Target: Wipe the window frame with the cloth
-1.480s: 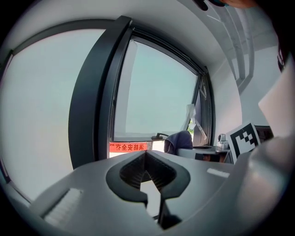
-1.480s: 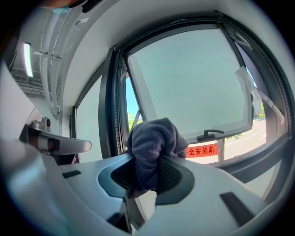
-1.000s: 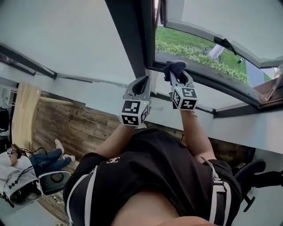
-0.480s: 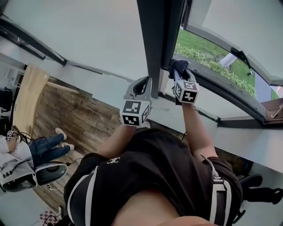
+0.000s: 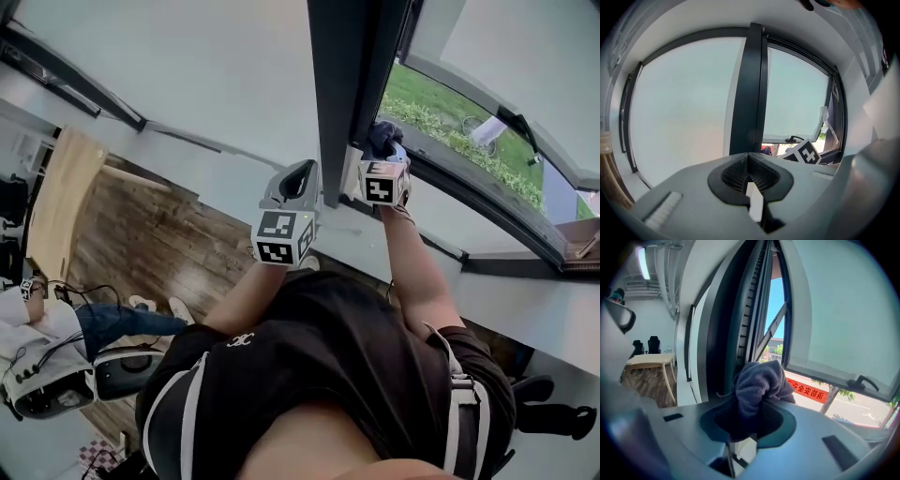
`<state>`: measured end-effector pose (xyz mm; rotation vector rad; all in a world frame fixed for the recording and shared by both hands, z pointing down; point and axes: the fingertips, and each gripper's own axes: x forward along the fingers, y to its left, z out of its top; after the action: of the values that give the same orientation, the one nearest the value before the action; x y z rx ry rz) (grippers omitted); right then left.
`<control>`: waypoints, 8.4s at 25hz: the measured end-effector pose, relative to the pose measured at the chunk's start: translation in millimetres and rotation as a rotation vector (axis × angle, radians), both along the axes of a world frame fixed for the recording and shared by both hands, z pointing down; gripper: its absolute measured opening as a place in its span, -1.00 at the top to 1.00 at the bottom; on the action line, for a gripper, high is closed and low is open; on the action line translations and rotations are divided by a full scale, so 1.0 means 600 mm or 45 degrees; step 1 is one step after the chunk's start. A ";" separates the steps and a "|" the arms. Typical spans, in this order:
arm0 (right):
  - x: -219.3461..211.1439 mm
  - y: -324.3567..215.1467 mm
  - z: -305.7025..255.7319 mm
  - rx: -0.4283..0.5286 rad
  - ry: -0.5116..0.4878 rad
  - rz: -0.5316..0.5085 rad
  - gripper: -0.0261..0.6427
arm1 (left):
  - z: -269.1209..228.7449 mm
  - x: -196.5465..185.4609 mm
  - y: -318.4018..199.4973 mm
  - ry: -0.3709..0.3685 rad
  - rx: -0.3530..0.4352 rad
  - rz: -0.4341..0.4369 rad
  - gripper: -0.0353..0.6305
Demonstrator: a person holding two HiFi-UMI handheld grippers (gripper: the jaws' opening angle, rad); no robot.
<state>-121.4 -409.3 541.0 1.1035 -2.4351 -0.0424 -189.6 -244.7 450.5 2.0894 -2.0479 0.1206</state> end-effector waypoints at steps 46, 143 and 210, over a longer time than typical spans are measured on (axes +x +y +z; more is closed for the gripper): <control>0.223 -0.006 0.012 -0.088 0.125 0.270 0.66 | -0.002 0.143 -0.050 0.062 -0.037 0.397 0.87; 1.050 -0.073 0.011 -0.253 0.242 1.289 0.73 | 0.072 0.342 -0.093 0.012 -0.197 0.635 0.87; 0.647 0.217 -0.336 0.713 -0.416 0.989 0.68 | -0.024 0.364 -0.083 0.075 0.042 0.804 0.87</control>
<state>266.9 -278.8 339.6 2.3996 -2.1180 -0.3287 29.1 -294.5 435.9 2.6437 -1.2969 0.1187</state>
